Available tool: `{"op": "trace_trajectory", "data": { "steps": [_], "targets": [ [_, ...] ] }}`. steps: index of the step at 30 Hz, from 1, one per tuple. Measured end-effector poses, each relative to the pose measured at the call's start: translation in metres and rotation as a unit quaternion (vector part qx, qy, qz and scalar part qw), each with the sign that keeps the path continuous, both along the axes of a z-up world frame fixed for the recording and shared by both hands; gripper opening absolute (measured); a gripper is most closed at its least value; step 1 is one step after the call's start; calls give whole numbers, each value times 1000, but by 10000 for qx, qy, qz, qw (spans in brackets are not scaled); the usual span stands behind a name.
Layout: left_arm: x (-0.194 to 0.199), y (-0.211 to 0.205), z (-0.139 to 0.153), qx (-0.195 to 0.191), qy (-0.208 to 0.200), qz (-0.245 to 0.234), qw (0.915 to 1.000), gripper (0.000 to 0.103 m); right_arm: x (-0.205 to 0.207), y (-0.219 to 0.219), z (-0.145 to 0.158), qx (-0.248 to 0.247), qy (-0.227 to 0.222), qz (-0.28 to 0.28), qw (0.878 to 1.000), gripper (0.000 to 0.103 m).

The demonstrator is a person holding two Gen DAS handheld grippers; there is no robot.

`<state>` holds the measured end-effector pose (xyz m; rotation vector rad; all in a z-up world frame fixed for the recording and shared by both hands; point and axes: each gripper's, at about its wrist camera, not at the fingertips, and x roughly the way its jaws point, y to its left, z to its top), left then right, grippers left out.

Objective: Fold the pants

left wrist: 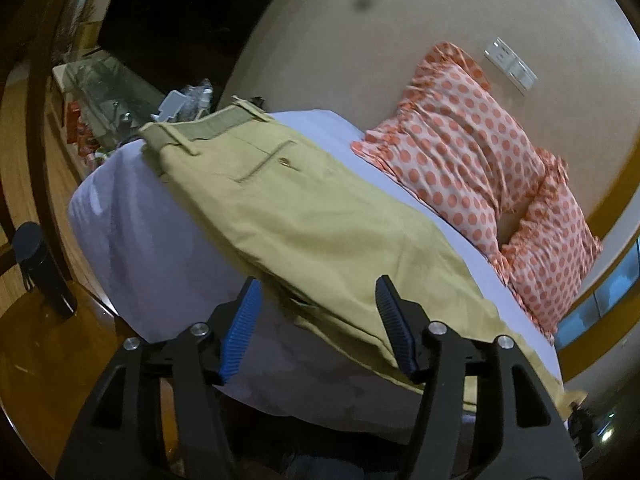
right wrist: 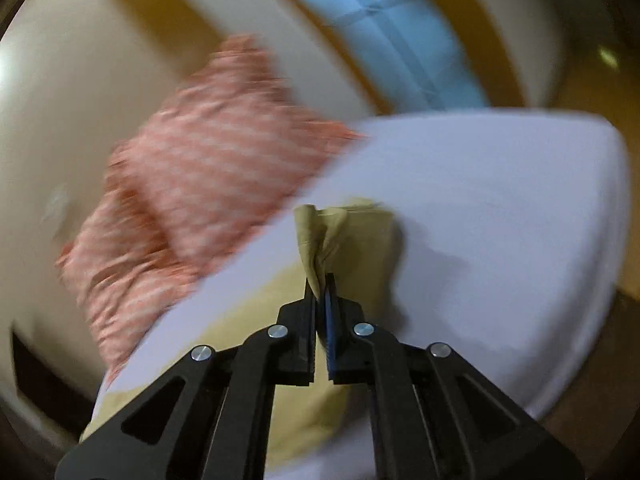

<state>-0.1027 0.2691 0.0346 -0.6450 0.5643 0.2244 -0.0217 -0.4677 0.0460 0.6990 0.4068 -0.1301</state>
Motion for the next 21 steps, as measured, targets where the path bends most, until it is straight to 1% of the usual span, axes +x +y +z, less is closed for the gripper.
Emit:
{"op": "trace_trajectory", "data": {
  "steps": [2, 3, 5, 6, 7, 8, 9, 10, 12, 13, 14, 15, 16, 17, 18, 19, 21],
  "targets": [
    [-4, 4, -1, -13, -33, 86, 10000, 63, 26, 48, 33, -163, -403, 842, 9955, 4],
    [-5, 6, -1, -7, -47, 103, 9999, 65, 35, 69, 42, -223, -509, 1170, 9916, 4],
    [-9, 8, -1, 19, -52, 144, 9999, 66, 60, 138, 61, -292, -735, 2213, 9720, 4],
    [-11, 9, -2, 24, -51, 163, 9999, 67, 71, 176, 64, -294, -775, 2740, 9581, 4],
    [-13, 10, -2, 20, -57, 175, 9998, 68, 78, 206, 62, -259, -759, 3138, 9461, 4],
    [-15, 12, -3, 10, -61, 186, 9998, 69, 84, 240, 57, -205, -698, 3604, 9300, 4],
    [-16, 13, -4, -1, -65, 177, 9998, 70, 87, 266, 51, -180, -611, 3953, 9164, 4],
    [-16, 14, -4, -8, -62, 172, 9998, 71, 91, 306, 38, -253, -347, 4464, 8938, 4],
    [-17, 15, -5, -22, -35, 139, 9999, 73, 90, 374, 5, -625, 447, 5389, 8389, 6],
    [-17, 16, -6, -30, -28, 107, 9999, 73, 88, 391, -7, -755, 728, 5586, 8228, 7],
    [-17, 18, -8, -30, -1, 73, 10000, 74, 84, 403, -20, -858, 1022, 5694, 8112, 11],
    [-16, 19, -9, -36, 30, 30, 10000, 75, 80, 404, -24, -809, 1042, 5724, 8093, 18],
    [-14, 22, -12, -77, 67, -7, 9999, 75, 79, 400, -23, -764, 947, 5702, 8124, 27],
    [-13, 24, -15, -148, 90, -22, 9998, 75, 75, 392, -19, -754, 818, 5598, 8212, 52],
    [-11, 25, -17, -218, 92, -38, 9997, 75, 72, 379, -12, -703, 636, 5443, 8335, 75],
    [-7, 28, -21, -373, 95, -68, 9992, 75, 69, 369, -7, -650, 463, 5309, 8437, 81],
    [0, 31, -28, -605, 121, -64, 9981, 75, 65, 358, 0, -639, 261, 5198, 8515, 82]
  ]
}}
